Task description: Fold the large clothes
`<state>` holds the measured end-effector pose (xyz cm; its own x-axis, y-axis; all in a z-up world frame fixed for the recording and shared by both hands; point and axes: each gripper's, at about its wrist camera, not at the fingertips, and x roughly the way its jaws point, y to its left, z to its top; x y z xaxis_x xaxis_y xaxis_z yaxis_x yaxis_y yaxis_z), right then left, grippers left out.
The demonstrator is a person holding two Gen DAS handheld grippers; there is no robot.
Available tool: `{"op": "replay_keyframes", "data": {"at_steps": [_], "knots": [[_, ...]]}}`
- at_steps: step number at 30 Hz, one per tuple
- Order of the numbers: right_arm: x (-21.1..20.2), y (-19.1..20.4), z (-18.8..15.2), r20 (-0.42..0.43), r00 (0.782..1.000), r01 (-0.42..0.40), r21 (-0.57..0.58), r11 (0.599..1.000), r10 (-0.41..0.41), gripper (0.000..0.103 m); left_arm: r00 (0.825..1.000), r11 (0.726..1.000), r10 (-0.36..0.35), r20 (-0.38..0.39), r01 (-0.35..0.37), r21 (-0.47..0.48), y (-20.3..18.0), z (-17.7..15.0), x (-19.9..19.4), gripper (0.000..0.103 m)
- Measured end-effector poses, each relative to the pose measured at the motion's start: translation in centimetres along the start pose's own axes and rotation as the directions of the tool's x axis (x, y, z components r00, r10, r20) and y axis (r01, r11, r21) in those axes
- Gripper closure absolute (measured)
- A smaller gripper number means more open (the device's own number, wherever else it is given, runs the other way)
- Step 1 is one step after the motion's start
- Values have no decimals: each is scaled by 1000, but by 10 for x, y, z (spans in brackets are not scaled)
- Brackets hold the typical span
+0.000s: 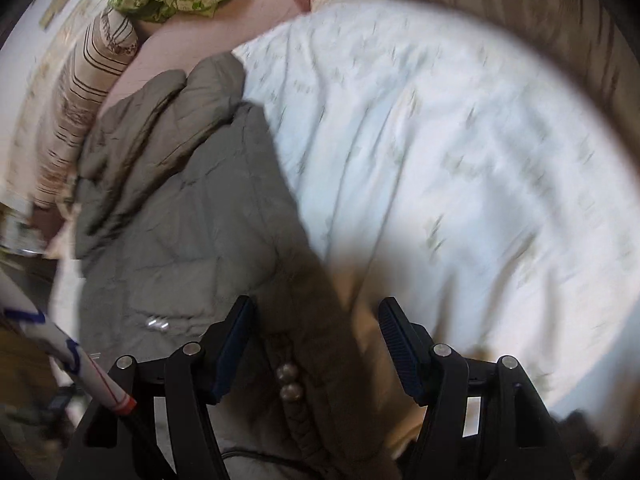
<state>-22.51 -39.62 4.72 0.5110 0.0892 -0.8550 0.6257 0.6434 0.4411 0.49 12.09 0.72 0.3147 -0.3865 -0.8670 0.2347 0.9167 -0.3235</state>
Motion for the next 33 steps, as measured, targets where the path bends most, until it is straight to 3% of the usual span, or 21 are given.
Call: {"op": "replay_keyframes", "data": {"at_steps": [2,7,11,16,22,24,26,33], "knots": [[2,-5,-4,-13,998,-61,21,998,61,35,999,999,-48,-3,48,18,-4,-5,-2,26],[1,-10,-15,-63,982,-175,67,982,179,48,984,984,-176,-29,177,12,-2,-23,-8,27],[-4,-12,-31,-82,973,-208,81,975,214,52,963,964,-266,-43,265,-21,3,-42,-13,27],[-10,-9,-52,-101,969,-220,65,973,226,54,951,951,-309,-28,307,-39,4,-61,-16,27],[-15,0,-74,-132,969,-210,2,978,208,58,947,947,-320,-18,319,-29,-6,-66,-18,27],[-16,5,-81,-130,971,-207,-20,978,203,62,957,957,-289,-11,289,-17,-9,-66,-19,51],[-18,7,-84,-121,970,-214,-33,976,209,68,970,970,-245,-10,245,-12,-12,-64,-19,65],[-8,5,-91,-104,974,-203,-17,979,200,69,975,974,-222,-18,221,-53,-7,-70,-11,59]]}}
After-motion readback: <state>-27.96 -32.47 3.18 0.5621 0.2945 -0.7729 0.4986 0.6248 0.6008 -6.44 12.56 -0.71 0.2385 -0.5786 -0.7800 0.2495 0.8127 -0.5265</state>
